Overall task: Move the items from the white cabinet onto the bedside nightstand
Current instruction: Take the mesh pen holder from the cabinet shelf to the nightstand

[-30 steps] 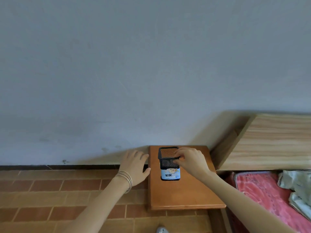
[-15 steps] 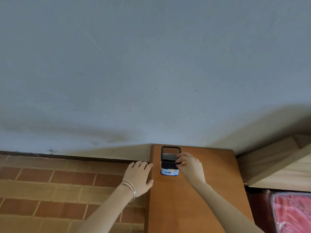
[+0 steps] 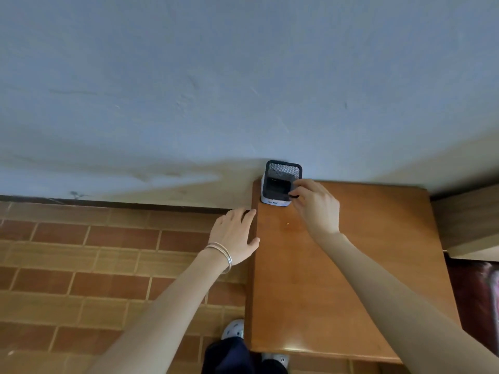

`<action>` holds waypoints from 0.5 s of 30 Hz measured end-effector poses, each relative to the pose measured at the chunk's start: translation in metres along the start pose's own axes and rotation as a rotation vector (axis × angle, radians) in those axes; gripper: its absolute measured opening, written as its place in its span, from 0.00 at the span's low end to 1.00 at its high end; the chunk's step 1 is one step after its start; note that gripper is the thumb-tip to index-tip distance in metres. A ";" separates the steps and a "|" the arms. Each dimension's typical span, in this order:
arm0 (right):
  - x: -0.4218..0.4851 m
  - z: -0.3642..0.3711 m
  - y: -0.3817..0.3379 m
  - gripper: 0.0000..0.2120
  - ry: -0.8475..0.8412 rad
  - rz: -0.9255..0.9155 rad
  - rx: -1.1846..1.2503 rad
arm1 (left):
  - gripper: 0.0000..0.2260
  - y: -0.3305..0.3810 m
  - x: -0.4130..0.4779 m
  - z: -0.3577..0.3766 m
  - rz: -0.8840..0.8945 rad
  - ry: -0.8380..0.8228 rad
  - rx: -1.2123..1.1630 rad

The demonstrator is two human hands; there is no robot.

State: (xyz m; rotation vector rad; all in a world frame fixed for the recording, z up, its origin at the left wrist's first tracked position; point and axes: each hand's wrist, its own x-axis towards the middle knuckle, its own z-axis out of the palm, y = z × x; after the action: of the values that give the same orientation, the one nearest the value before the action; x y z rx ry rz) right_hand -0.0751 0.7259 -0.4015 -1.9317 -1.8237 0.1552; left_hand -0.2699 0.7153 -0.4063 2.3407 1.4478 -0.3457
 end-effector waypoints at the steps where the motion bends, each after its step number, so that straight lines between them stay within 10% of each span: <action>1: 0.004 0.001 0.000 0.10 0.000 -0.009 -0.008 | 0.30 0.001 0.001 0.000 0.007 0.002 0.001; 15: 0.011 -0.066 -0.011 0.29 -0.306 0.002 -0.144 | 0.27 0.010 -0.007 -0.075 0.057 0.113 0.074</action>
State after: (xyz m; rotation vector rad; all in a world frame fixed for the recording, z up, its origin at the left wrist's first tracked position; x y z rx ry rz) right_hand -0.0577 0.7190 -0.3362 -2.1023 -2.0777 0.3454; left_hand -0.2625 0.7383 -0.3338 2.4917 1.4387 -0.2591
